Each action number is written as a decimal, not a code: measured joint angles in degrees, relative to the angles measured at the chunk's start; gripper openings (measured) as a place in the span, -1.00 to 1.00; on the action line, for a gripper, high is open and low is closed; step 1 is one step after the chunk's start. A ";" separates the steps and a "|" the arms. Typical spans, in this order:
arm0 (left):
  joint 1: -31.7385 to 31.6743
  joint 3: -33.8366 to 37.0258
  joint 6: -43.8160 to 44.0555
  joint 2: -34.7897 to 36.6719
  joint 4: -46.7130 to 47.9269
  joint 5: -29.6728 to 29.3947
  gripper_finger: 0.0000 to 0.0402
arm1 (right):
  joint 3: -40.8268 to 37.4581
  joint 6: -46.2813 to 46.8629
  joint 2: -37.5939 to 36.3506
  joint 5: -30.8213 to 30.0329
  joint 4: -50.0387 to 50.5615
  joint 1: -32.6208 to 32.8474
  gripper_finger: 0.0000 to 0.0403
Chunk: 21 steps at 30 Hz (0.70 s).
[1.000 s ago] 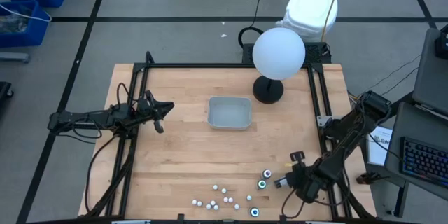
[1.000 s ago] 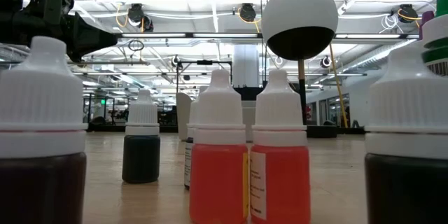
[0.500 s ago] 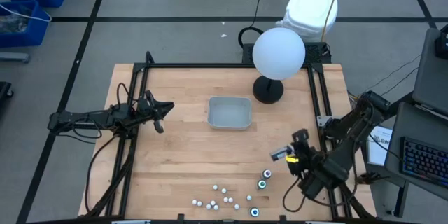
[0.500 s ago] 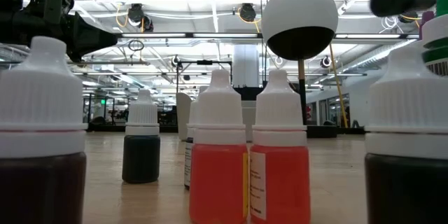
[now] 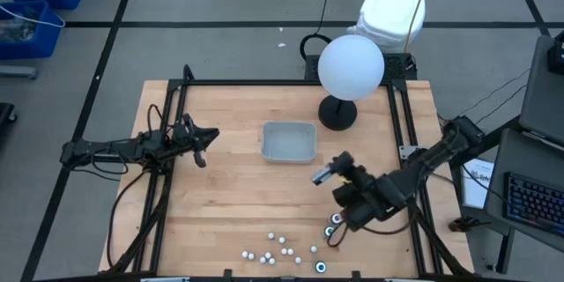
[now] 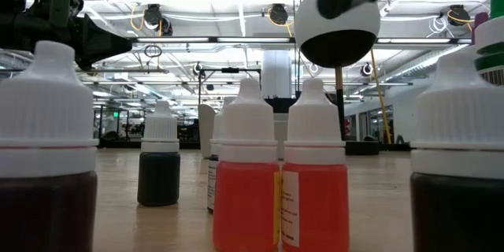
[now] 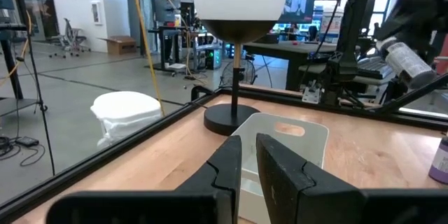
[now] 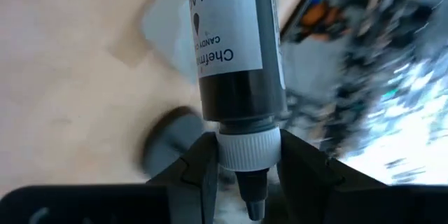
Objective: Pick & Place food coloring
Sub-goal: Put the large black food coloring bottle into the gray bin
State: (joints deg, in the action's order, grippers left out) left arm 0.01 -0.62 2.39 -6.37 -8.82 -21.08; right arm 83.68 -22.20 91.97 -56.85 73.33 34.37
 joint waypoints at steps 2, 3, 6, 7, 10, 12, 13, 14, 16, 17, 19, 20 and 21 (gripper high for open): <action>0.01 0.00 0.49 0.00 0.00 0.00 -0.75 | 0.00 -9.14 1.62 -2.85 -6.52 -0.53 -0.46; 0.00 0.00 1.09 0.00 0.03 0.00 -0.75 | 0.00 -14.25 2.59 -4.48 -10.08 -1.09 -0.46; 0.02 0.00 1.47 0.00 0.03 0.04 -0.75 | 0.00 -28.62 5.15 -10.26 -20.74 -2.76 -0.46; 0.01 0.00 1.57 0.00 0.14 0.04 -0.75 | 0.00 -33.15 5.95 -12.21 -24.25 -3.52 -0.46; 0.02 0.00 1.94 0.00 0.66 0.11 -0.75 | 0.00 -44.74 7.89 -15.77 -33.92 -6.27 -0.46; 0.01 0.00 3.12 0.00 0.81 0.09 -0.75 | -0.04 -47.79 8.47 -14.46 -37.32 -8.36 -0.46; 0.02 0.00 3.38 0.00 1.12 0.15 -0.75 | -0.04 -48.80 8.63 -14.14 -38.49 -9.31 -0.46; 0.02 0.00 3.55 0.00 1.20 0.21 -0.75 | -0.04 -49.52 8.74 -13.95 -38.88 -10.17 -0.46; 0.01 0.00 3.71 0.00 1.35 0.22 -0.75 | -0.04 -50.98 8.91 -13.71 -38.79 -11.87 -0.46; 0.02 0.00 3.71 0.00 1.52 0.22 -0.75 | -0.07 -51.56 8.91 -13.54 -38.81 -12.70 -0.46; 0.01 0.00 3.71 0.00 1.53 0.20 -0.75 | -0.24 -52.90 8.88 -13.50 -38.93 -14.26 -0.46; 0.01 0.00 3.70 0.00 1.53 0.21 -0.75 | -0.45 -53.79 8.85 -13.35 -39.13 -15.11 -0.46; 0.02 0.00 3.71 0.00 1.55 0.20 -0.75 | -0.75 -54.98 8.84 -12.87 -39.65 -15.92 -0.46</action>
State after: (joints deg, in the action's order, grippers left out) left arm 0.03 -0.62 6.11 -6.37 -7.27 -20.88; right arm 82.93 -77.18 100.81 -69.72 33.68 18.45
